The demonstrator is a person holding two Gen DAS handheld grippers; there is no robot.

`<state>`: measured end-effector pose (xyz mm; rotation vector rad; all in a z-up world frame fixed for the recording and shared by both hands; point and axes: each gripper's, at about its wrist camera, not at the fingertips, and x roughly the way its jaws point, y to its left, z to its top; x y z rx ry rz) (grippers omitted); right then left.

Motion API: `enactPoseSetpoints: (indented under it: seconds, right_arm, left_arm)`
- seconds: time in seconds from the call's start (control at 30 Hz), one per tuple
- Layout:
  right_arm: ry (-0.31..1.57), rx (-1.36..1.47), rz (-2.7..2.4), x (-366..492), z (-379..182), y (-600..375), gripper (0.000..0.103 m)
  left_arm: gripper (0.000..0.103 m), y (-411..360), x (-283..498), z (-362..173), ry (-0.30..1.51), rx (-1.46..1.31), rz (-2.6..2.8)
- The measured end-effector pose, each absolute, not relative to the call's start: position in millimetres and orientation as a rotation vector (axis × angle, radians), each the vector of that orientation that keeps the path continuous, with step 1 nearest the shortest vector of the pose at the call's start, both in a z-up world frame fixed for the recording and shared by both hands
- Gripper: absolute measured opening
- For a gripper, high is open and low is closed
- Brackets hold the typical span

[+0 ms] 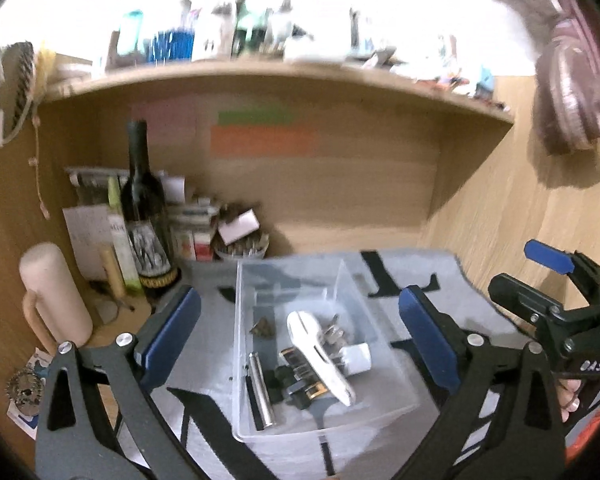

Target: Organize rigid objects

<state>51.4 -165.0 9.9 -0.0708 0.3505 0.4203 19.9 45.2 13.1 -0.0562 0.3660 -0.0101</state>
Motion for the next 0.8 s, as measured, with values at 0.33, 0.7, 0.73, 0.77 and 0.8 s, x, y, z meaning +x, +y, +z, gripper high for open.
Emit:
enactPoseSetpoints:
  seconds: [0.33,0.7,0.73,0.77,0.8]
  right_arm:
    - [0.309,-0.025,0.405,28,14,-191,0.103]
    - [0.316,0.006,0.407,25,11,-200,0.103]
    - [0.316,0.010,0.405,25,11,-201,0.103]
    - [0.317,0.012,0.405,25,11,-202,0.103]
    - [0.319,0.014,0.404,25,11,-202,0.103]
  left_arm:
    - [0.103,20,-13,18,0.292,-0.059,-0.021]
    - [0.103,14,-18,16,0.288,-0.061,-0.029]
    - [0.103,14,-18,16,0.289,-0.061,-0.030]
    - [0.103,14,-18,16,0.289,-0.061,-0.031]
    - [0.103,14,-18,16,0.289,-0.062,-0.031]
